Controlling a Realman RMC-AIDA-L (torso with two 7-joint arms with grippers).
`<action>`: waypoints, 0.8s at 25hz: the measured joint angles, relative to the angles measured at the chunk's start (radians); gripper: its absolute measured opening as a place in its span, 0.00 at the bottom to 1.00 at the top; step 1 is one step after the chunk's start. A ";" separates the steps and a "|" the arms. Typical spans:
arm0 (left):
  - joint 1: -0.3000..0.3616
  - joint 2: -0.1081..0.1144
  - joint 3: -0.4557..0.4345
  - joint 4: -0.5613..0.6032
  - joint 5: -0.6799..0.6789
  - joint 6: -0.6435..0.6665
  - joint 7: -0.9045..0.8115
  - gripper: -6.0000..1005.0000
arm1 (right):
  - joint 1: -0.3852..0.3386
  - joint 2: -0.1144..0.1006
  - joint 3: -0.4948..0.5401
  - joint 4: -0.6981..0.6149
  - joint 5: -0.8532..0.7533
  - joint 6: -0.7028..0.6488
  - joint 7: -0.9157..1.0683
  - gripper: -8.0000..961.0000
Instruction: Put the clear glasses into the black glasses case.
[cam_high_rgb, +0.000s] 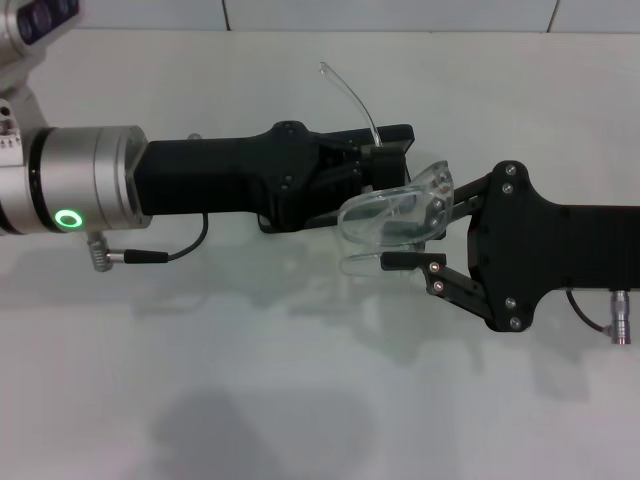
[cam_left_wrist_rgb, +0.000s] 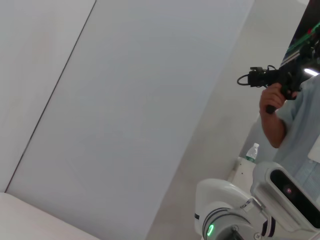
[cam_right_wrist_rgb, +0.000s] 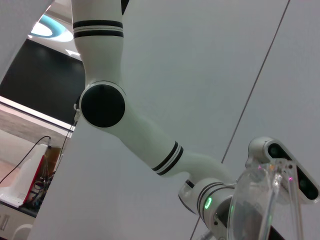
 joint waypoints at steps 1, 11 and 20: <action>0.000 0.000 0.001 0.000 0.001 0.000 0.000 0.06 | 0.000 0.000 0.000 0.000 0.000 0.000 0.000 0.12; 0.001 -0.006 -0.007 -0.001 0.008 0.001 0.000 0.06 | 0.003 0.000 -0.001 -0.001 0.000 0.000 0.000 0.12; -0.003 0.001 -0.003 -0.002 0.010 0.011 -0.002 0.06 | 0.005 0.000 -0.001 -0.002 0.000 0.002 0.000 0.12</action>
